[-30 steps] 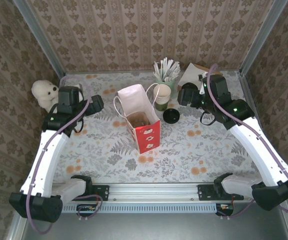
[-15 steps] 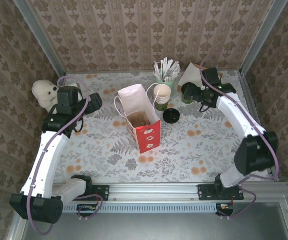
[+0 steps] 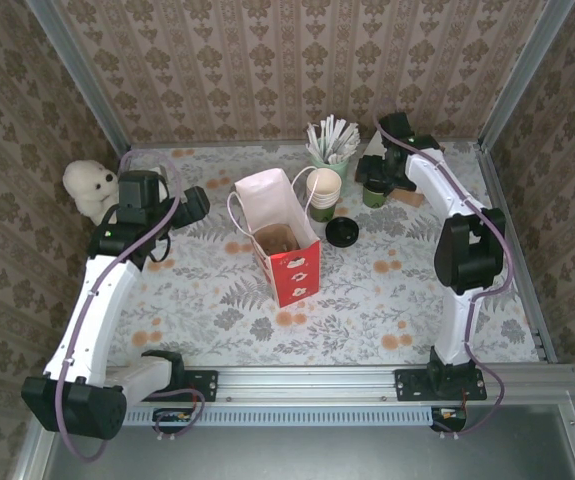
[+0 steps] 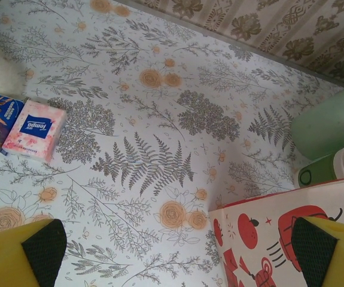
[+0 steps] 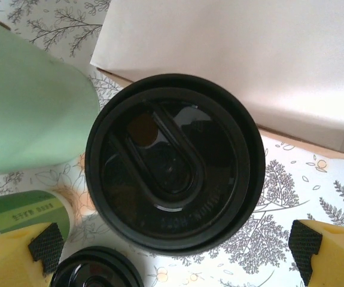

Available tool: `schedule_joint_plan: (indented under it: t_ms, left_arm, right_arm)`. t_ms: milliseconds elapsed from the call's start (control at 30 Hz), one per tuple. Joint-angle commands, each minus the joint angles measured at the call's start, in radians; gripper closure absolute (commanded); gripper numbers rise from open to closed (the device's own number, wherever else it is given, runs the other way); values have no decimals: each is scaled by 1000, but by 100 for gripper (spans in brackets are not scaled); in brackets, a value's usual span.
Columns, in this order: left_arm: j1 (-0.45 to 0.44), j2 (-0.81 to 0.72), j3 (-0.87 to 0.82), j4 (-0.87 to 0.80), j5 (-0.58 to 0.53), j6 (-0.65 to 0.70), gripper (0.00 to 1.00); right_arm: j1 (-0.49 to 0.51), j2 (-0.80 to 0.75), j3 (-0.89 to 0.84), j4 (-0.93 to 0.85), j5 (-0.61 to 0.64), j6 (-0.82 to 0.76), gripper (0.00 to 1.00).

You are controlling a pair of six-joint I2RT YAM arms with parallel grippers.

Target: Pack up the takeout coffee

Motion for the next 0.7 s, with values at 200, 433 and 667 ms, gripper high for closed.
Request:
schedule_joint_plan:
  t_ms: [200, 433, 667]
  left_arm:
    - [11, 5, 12, -51, -5, 23, 0]
    - [13, 15, 12, -111, -7, 33, 0]
    - [13, 10, 5, -123, -10, 31, 0]
  right_arm:
    - [-34, 49, 55, -53, -65, -24, 0]
    - [-43, 68, 56, -8, -126, -15, 0]
    - [-49, 104, 76, 2, -125, -24, 0]
